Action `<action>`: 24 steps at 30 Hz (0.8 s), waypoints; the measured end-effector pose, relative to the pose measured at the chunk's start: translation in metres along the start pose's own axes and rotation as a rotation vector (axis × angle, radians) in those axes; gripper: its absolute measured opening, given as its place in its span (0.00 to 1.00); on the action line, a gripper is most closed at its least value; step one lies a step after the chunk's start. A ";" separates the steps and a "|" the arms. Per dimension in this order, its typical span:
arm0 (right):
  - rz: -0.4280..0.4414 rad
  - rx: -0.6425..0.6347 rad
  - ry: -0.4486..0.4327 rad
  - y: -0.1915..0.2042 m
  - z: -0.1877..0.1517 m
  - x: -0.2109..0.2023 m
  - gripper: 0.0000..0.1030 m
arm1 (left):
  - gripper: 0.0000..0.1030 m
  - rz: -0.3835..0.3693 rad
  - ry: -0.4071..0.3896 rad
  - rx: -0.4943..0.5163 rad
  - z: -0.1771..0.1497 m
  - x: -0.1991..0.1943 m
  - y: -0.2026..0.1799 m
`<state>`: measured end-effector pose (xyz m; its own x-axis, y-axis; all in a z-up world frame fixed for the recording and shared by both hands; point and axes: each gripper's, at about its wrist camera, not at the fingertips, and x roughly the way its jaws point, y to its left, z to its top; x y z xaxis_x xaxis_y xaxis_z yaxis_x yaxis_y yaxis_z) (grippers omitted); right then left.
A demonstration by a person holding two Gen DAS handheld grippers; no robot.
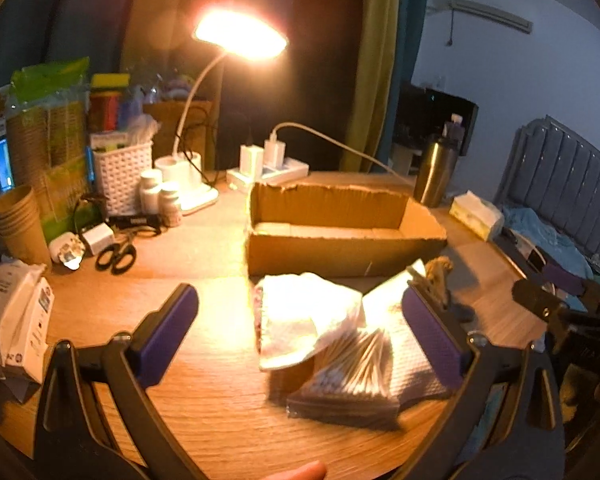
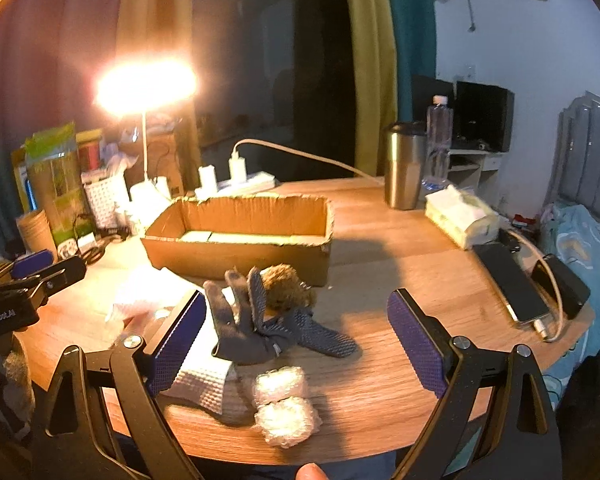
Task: Organize soft objects
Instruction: 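Grasp the white towel with the left gripper while the right gripper grasps the gray glove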
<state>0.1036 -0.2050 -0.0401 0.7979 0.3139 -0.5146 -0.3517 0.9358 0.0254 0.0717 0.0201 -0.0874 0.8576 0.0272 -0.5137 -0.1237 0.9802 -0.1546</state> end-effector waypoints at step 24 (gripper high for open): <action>0.182 -0.036 0.221 0.017 -0.016 0.086 0.71 | 0.54 -0.042 0.248 0.086 -0.011 0.084 -0.012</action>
<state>0.1583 -0.1649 -0.0978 0.5957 0.4294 -0.6788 -0.4996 0.8598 0.1055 0.1393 0.0089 -0.1378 0.7111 -0.0520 -0.7011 -0.0389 0.9928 -0.1130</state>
